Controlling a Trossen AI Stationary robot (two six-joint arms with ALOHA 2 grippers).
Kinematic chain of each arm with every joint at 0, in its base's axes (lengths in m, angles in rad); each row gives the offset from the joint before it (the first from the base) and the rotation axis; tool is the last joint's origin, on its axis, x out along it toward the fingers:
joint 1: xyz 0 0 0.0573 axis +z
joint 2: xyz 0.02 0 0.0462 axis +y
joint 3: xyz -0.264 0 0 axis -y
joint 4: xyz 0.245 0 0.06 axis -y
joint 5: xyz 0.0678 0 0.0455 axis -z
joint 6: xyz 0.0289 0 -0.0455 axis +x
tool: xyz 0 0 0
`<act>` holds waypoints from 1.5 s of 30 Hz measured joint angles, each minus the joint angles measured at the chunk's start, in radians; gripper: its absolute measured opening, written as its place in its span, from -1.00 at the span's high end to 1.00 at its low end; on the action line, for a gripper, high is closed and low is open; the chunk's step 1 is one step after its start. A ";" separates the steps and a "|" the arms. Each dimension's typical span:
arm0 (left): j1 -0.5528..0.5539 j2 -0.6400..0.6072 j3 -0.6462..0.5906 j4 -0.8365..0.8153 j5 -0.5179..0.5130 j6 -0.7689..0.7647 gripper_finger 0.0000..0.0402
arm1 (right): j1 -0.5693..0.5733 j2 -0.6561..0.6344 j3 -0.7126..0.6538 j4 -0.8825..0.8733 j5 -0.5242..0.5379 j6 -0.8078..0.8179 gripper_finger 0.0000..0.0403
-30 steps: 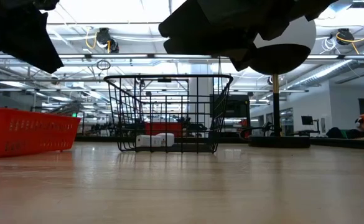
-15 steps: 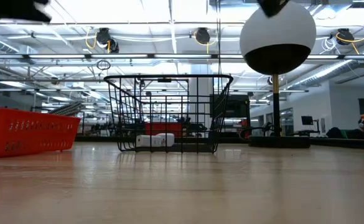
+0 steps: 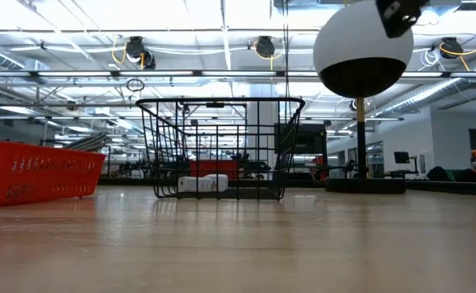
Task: Pick and place items into bin
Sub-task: Return to Home Position
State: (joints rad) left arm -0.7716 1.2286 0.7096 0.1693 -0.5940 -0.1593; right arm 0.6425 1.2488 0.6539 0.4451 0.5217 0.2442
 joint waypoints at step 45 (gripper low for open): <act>0.228 -1.081 -0.537 -0.194 0.481 0.180 -0.29 | 0.009 -0.917 -0.540 -0.009 0.001 -0.260 0.48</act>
State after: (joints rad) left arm -0.5434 0.1480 0.1726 -0.0249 -0.1128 0.0206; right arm 0.6510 0.3321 0.1135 0.4357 0.5224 -0.0155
